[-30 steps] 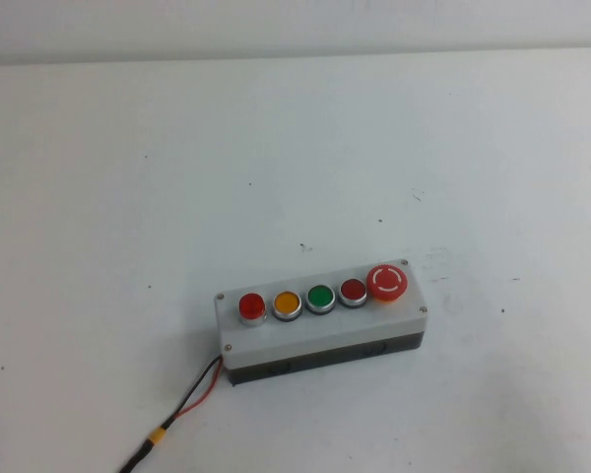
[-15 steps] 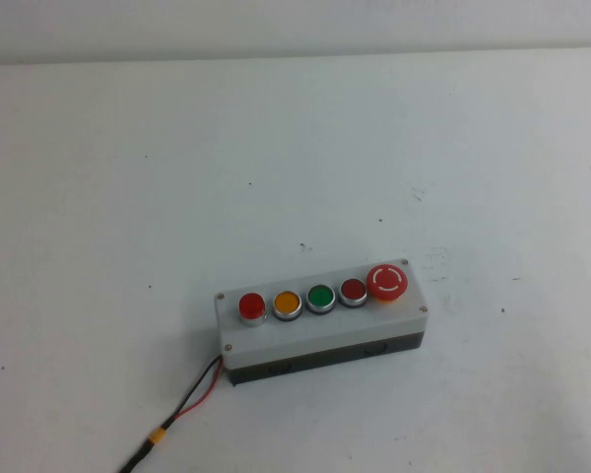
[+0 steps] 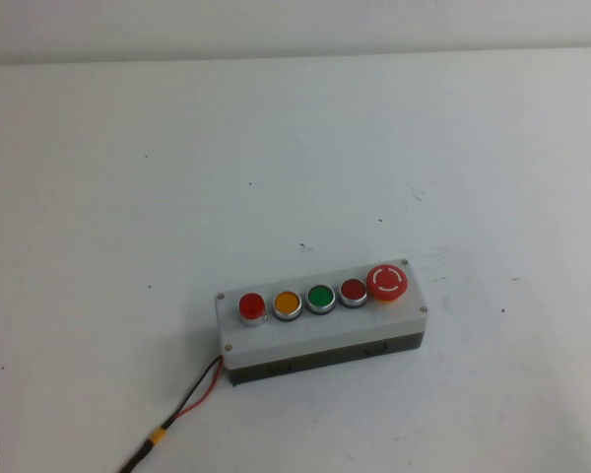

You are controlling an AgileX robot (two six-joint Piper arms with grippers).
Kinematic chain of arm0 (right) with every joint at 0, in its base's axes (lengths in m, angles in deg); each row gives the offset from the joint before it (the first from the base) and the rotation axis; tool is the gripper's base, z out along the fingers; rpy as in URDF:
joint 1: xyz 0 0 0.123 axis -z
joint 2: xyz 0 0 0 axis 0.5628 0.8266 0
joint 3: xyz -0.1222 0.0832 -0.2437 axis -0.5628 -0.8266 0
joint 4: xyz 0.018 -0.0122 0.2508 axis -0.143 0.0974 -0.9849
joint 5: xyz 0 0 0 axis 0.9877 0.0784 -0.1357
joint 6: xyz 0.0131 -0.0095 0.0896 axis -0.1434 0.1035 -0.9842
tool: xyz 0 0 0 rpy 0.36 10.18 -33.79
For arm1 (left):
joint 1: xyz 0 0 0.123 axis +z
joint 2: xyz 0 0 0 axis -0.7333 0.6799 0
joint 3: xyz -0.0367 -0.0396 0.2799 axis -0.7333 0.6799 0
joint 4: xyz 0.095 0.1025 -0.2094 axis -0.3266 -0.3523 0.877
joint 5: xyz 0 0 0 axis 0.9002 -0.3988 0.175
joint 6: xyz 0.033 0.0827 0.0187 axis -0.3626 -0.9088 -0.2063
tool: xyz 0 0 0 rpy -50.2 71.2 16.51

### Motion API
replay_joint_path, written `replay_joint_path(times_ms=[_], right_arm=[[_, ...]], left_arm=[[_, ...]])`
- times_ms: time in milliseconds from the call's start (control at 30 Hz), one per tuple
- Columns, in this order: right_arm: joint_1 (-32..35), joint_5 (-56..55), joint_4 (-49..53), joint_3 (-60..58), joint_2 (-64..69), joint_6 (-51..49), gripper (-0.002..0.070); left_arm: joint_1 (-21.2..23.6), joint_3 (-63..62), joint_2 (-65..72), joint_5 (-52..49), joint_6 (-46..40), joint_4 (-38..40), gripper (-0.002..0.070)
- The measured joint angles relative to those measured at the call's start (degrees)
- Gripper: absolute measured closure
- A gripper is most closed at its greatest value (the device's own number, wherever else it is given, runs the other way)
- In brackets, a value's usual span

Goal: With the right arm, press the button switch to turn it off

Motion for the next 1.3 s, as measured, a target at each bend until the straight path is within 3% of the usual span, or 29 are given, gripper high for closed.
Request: replay_joint_path(times_ms=[233, 333, 1300], right_arm=[[0.0, 6.5, -17.3, 0.0, 0.0, 27.5, 0.0692], [0.0, 7.0, -19.0, 0.0, 0.0, 32.0, 0.0692], [0.0, 7.3, -19.6, 0.0, 0.0, 33.6, 0.0692]], left_arm=[[0.0, 0.0, 0.0, 0.0, 0.0, 0.0, 0.0677], [0.0, 0.0, 0.0, 0.0, 0.0, 0.0, 0.0677], [0.0, 0.0, 0.0, 0.0, 0.0, 0.0, 0.0677]])
